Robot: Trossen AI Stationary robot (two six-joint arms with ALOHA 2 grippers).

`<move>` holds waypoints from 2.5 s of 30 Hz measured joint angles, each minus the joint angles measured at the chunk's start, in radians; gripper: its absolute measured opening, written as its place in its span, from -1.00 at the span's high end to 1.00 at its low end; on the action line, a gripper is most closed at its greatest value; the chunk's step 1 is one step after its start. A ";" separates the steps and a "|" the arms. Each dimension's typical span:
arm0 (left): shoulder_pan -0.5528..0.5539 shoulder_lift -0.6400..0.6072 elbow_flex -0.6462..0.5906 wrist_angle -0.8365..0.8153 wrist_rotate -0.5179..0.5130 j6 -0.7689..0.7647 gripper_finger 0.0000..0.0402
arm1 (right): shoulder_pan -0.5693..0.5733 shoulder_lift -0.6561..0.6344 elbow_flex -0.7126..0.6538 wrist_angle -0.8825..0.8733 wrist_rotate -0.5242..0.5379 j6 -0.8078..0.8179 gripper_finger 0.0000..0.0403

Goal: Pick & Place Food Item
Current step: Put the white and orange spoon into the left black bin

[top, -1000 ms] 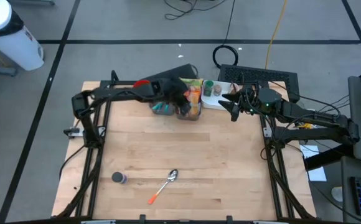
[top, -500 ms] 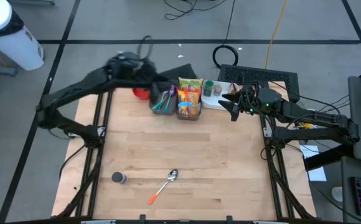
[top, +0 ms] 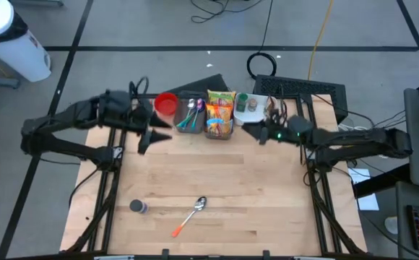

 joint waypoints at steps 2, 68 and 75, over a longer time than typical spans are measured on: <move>-0.050 -0.043 -0.097 0.078 0.000 -0.071 -0.07 | 0.062 0.054 -0.064 0.204 0.023 0.034 -0.04; -0.587 0.688 -0.205 0.409 -0.225 -0.659 -0.06 | 0.675 0.878 0.411 0.054 0.203 0.101 -0.04; -0.402 0.688 -0.259 0.432 -0.021 -0.487 -0.06 | 0.720 0.749 0.317 0.024 0.211 0.066 -0.04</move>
